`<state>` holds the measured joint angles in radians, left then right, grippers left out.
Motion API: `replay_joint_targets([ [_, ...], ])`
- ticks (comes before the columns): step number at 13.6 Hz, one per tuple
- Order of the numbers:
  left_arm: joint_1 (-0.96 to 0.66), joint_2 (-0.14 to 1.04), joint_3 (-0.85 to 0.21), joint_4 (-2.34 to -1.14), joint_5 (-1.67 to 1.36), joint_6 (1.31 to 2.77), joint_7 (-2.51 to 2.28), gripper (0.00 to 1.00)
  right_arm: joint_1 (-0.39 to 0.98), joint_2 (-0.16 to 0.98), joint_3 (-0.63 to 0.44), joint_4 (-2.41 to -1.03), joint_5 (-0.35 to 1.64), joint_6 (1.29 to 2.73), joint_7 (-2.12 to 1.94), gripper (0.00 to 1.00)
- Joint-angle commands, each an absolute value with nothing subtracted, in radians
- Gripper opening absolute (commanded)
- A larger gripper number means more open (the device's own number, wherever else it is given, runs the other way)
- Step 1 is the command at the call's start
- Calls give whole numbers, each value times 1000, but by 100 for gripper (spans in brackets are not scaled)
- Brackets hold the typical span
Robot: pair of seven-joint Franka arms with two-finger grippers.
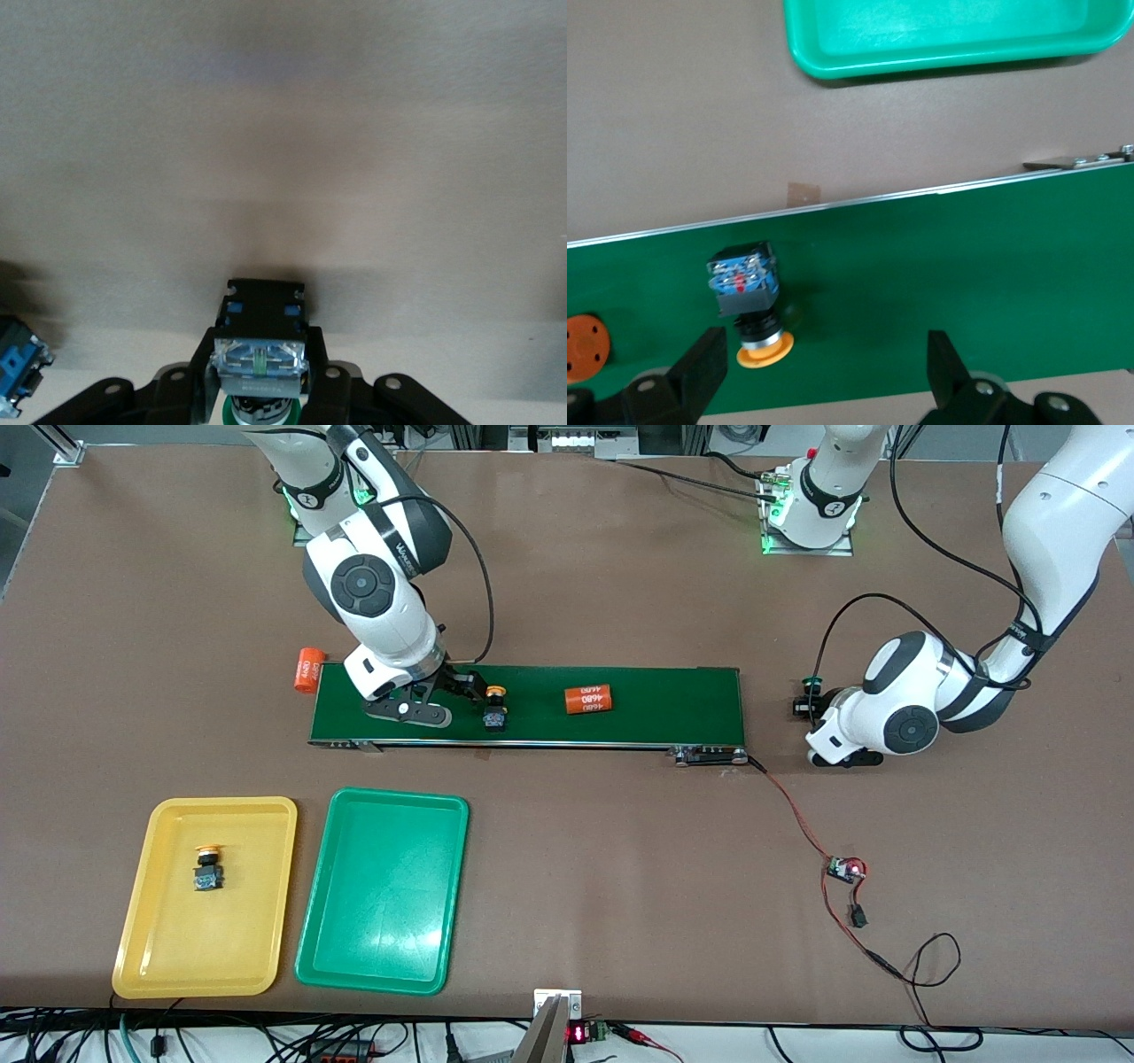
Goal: Sort buttons by color to trays
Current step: 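Grasp a yellow-cap button on the belt while the left gripper places a button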
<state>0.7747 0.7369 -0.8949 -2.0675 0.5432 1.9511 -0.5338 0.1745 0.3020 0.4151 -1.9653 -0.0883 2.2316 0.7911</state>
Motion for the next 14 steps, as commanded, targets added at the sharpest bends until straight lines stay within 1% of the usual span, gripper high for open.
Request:
replay_joint_targets([
  [1, 779, 701, -975, -2014, 552, 1873, -552, 12, 175, 265, 425, -2000, -86, 2246, 810, 100],
  [3, 770, 701, -1063, -1933, 537, 1795, -561, 13, 175, 265, 425, -2005, -90, 2247, 799, 100],
  [4, 750, 706, -1090, -1899, 534, 1781, -571, 13, 172, 265, 425, -2006, -98, 2249, 779, 100],
  [5, 698, 710, -1100, -1875, 522, 1781, -592, 16, 170, 265, 425, -2009, -100, 2255, 758, 100],
  [7, 571, 721, -1088, -1824, 471, 1792, -667, 16, 169, 267, 425, -2029, -101, 2273, 758, 100],
  [9, 448, 753, -1028, -1778, 469, 1847, -698, 17, 170, 273, 425, -2058, -101, 2316, 758, 100],
  [11, 355, 755, -967, -1779, 469, 1926, -733, 17, 173, 284, 425, -2075, -101, 2353, 758, 100],
  [12, 316, 755, -939, -1779, 469, 1937, -748, 25, 173, 290, 425, -2075, -101, 2361, 758, 100],
  [13, 286, 755, -915, -1779, 469, 1939, -773, 71, 175, 296, 425, -2075, -103, 2364, 756, 100],
  [14, 270, 752, -907, -1779, 469, 1936, -814, 100, 173, 298, 423, -2075, -106, 2371, 753, 100],
])
